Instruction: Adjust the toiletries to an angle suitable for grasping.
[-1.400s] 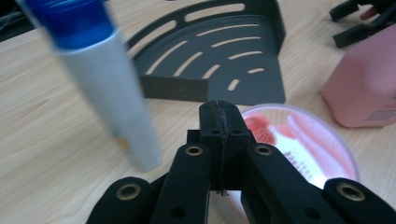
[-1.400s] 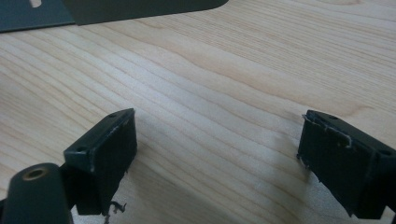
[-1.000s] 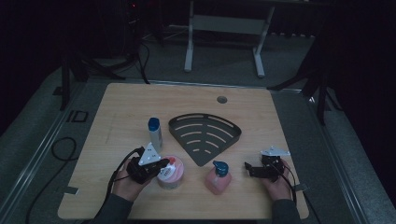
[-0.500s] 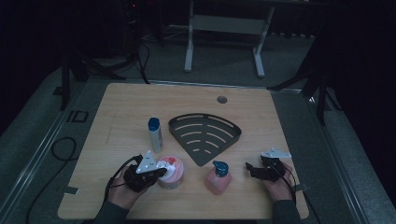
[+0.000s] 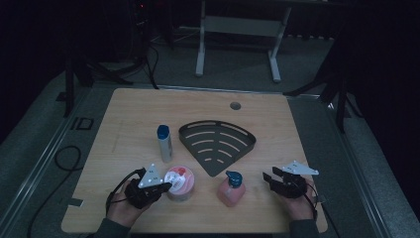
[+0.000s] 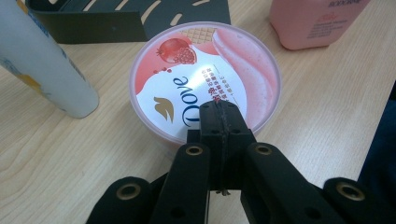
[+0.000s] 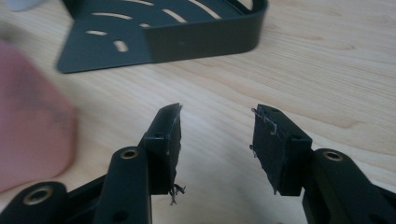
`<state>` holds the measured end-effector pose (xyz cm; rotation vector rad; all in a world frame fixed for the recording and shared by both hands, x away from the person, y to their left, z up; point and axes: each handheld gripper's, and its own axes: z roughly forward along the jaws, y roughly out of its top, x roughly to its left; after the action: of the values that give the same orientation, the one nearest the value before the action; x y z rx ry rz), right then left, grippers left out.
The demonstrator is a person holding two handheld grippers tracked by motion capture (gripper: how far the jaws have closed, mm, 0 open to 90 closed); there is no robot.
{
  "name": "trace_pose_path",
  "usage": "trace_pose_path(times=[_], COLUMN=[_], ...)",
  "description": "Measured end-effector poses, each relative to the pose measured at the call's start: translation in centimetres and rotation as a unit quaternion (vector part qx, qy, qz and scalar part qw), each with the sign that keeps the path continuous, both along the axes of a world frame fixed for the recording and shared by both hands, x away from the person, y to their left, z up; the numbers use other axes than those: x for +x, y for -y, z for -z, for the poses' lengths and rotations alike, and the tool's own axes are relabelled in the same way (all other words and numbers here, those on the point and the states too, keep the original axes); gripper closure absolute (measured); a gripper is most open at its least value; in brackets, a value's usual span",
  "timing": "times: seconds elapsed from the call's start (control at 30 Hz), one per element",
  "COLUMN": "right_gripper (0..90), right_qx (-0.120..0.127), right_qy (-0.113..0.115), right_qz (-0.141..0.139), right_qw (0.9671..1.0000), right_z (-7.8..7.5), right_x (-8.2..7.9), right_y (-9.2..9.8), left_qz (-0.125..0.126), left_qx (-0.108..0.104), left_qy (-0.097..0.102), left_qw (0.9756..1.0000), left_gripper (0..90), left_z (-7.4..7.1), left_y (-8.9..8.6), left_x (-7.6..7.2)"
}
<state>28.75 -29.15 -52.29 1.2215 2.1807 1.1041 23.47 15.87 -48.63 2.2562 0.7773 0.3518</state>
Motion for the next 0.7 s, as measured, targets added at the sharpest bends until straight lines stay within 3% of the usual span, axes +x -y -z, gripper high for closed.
trace_pose_path(times=[0.27, 0.3, 0.43, 0.53, 0.7], right_gripper=[58.3, 64.7, 82.0, 89.9, 90.0], right_qx=[0.011, 0.007, 0.004, -0.003, -0.016], right_qy=[0.013, 0.016, 0.016, 0.017, 0.01], right_qz=[-0.039, -0.053, -0.085, -0.104, -0.139], right_qw=[0.9991, 0.9985, 0.9962, 0.9945, 0.9901], right_z=[-1.0, -1.2, -1.2, -1.1, -1.0], right_x=[-3.2, -4.0, -4.9, -5.2, -5.6], right_y=[-0.9, -1.4, -2.1, -2.8, -4.3], left_qz=[0.0, -0.002, -0.003, -0.004, -0.008], left_qx=[0.005, 0.008, 0.013, 0.015, 0.019], left_qy=[-0.001, -0.001, -0.001, -0.002, 0.004], left_qw=[1.0, 1.0, 0.9999, 0.9999, 0.9998], left_gripper=[90.0, 90.0, 90.0, 90.0, 90.0], left_z=[-0.1, -0.1, -0.2, -0.2, -0.2], left_y=[-0.3, -0.4, -0.6, -0.8, -0.9], left_x=[-0.2, -0.4, -0.5, -0.6, -0.9])
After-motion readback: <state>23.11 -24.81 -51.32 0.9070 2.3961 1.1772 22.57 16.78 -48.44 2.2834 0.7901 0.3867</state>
